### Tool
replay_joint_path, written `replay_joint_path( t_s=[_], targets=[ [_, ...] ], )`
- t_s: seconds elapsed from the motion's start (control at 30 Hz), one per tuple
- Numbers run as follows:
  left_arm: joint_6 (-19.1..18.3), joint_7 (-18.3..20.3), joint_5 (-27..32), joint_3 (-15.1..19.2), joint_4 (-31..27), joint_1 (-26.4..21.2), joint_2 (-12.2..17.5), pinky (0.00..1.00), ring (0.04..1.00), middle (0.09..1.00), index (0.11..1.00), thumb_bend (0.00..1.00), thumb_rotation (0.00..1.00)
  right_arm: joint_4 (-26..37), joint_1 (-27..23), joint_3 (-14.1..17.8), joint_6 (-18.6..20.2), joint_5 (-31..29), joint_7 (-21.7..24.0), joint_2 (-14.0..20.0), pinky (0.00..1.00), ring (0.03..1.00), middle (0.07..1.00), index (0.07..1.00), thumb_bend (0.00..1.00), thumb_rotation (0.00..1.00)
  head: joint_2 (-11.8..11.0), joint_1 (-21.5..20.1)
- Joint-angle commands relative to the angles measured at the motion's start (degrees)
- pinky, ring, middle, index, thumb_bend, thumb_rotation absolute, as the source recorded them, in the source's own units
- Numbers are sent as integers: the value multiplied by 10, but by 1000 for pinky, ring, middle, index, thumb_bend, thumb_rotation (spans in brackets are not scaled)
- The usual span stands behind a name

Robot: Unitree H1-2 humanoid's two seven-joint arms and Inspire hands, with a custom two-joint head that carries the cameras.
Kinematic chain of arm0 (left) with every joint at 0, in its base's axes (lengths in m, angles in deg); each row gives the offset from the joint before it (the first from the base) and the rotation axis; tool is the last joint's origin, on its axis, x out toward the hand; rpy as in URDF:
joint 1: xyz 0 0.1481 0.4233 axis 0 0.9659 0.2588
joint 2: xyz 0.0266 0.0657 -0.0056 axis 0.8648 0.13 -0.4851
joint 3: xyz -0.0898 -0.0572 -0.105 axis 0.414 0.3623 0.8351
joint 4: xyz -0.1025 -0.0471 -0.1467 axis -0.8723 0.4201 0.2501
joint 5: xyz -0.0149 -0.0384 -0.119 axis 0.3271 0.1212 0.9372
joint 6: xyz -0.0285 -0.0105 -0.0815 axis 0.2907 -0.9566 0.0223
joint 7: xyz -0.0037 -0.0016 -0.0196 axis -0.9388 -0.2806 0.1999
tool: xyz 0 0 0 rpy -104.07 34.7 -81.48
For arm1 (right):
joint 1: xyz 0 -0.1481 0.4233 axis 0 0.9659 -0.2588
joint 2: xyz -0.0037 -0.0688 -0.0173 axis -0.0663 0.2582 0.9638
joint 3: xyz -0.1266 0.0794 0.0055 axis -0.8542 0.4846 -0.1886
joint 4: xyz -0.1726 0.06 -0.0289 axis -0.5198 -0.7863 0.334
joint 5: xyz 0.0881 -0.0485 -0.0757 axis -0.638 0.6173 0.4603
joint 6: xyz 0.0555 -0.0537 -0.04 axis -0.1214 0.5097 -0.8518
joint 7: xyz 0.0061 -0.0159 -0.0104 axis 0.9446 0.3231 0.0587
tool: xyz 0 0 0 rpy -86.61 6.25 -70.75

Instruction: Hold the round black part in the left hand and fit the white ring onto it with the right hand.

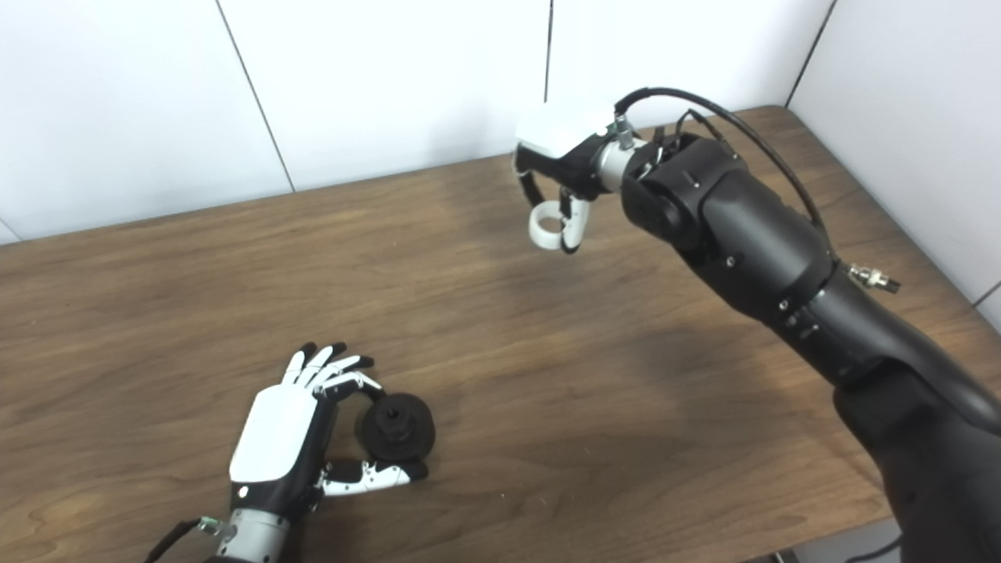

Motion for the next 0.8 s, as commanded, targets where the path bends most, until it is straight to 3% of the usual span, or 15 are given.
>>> replay_joint_path(
  t_s=[0.0,0.43,0.77],
  targets=[
    [-20,41,-18,-15,24,15,3,1000,928,812,483,525,57,40,-10,16,-14,-11,6,2,1000,962,866,480,526,138,3,7],
    [-36,42,-18,-29,29,0,-22,1000,929,812,481,526,56,174,0,27,-32,-47,106,-40,1000,986,907,485,525,145,46,87],
    [-50,47,-21,-35,28,-12,-29,1000,927,806,482,526,58,210,1,21,-33,-66,159,-72,1000,987,905,485,524,149,74,83]
  ],
)
